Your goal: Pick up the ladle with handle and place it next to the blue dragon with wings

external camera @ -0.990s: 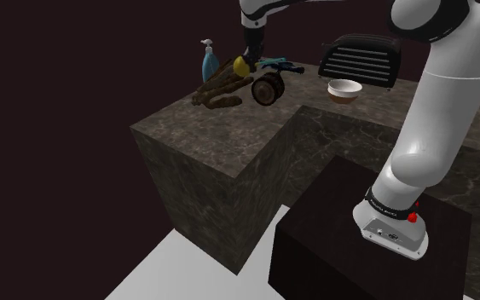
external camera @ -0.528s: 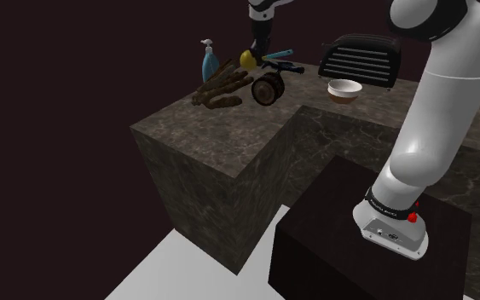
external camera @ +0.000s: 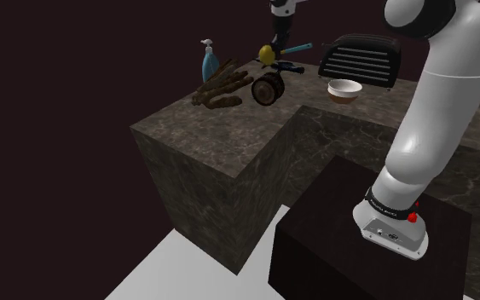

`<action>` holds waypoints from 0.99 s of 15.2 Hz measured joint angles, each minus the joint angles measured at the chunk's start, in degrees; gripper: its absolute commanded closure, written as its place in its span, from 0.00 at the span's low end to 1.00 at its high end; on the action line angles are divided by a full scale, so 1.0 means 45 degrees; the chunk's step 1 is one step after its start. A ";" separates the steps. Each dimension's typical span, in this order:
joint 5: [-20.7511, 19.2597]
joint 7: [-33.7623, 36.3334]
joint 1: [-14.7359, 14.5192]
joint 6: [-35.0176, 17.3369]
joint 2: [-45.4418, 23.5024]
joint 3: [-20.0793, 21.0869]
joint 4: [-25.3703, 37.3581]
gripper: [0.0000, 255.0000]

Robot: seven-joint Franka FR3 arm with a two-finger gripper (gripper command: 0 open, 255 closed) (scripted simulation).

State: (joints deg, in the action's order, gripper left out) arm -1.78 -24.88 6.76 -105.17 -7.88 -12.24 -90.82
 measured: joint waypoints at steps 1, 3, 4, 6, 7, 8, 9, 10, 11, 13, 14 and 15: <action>0.0068 -0.0273 0.0157 0.0017 -0.0107 -0.0105 0.0130 1.00; 0.0211 -0.0941 0.0551 0.0003 -0.0213 -0.0366 0.0244 1.00; 0.0258 -0.1207 0.0706 -0.0035 -0.0210 -0.0471 0.0216 1.00; 0.0448 -0.1788 0.1061 0.0016 -0.0531 -0.0679 0.0592 1.00; 0.0566 -0.2146 0.1290 0.0108 -0.0719 -0.0805 0.0871 1.00; 0.0712 -0.2462 0.1506 0.0193 -0.1047 -0.0906 0.1286 1.00; 0.0785 -0.2692 0.1658 0.0272 -0.1159 -0.0979 0.1465 1.00; 0.0891 -0.2994 0.1869 0.0362 -0.1311 -0.1075 0.1706 1.00; 0.1029 -0.3299 0.2095 0.0486 -0.1583 -0.1163 0.2097 1.00; 0.1329 -0.3942 0.2607 0.0717 -0.2175 -0.1330 0.2898 1.00; 0.1453 -0.4193 0.2826 0.0888 -0.2429 -0.1391 0.3312 1.00; 0.1558 -0.4404 0.3008 0.0943 -0.2635 -0.1436 0.3567 1.00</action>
State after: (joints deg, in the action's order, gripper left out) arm 5.23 -44.70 20.30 -100.93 -19.74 -18.70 -74.77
